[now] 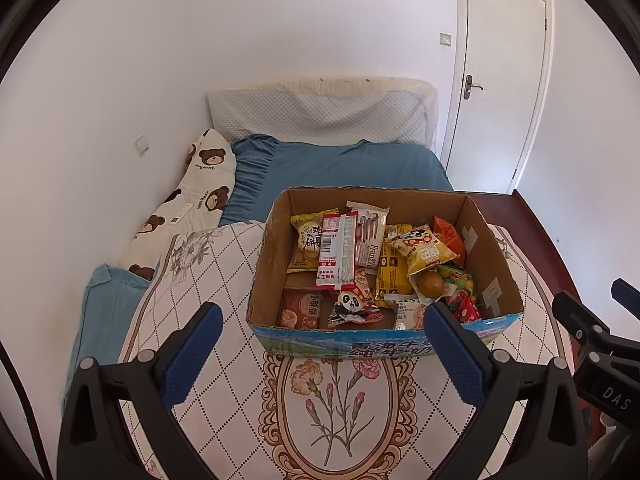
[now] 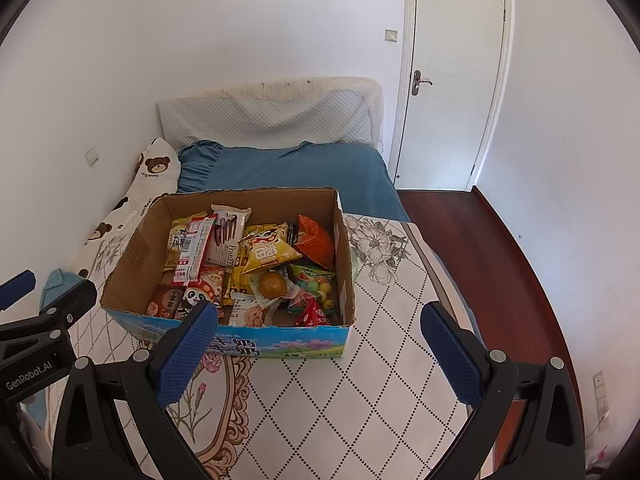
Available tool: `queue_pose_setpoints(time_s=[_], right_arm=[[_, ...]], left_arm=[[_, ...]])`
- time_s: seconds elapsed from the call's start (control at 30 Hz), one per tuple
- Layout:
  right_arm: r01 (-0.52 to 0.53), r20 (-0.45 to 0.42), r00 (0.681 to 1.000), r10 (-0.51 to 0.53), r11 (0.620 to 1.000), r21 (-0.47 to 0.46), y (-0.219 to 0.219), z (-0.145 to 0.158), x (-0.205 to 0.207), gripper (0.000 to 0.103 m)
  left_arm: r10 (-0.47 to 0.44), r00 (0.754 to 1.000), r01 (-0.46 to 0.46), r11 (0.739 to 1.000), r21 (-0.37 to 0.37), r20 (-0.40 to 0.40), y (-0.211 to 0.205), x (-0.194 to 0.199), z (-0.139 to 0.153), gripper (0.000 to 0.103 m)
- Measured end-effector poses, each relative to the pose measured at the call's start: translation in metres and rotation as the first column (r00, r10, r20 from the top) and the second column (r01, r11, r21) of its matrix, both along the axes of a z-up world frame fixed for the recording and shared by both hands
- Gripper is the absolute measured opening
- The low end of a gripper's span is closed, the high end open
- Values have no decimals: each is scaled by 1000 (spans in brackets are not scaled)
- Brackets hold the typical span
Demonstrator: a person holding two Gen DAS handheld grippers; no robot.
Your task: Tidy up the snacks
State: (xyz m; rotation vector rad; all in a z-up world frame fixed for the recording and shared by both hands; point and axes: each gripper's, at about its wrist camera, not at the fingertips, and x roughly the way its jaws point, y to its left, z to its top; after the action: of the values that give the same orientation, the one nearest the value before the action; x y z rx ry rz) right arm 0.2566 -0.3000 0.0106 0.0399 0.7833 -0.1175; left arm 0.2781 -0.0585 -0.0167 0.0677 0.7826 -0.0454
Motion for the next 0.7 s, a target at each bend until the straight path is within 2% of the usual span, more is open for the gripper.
queue_pose_setpoints(time_s=[0.7], right_arm=[[-10,10,1000,10,1000,-4,1,8,-1,103]], left_arm=[[10,1000,-10,1000,2,8,0,-1,0,103]])
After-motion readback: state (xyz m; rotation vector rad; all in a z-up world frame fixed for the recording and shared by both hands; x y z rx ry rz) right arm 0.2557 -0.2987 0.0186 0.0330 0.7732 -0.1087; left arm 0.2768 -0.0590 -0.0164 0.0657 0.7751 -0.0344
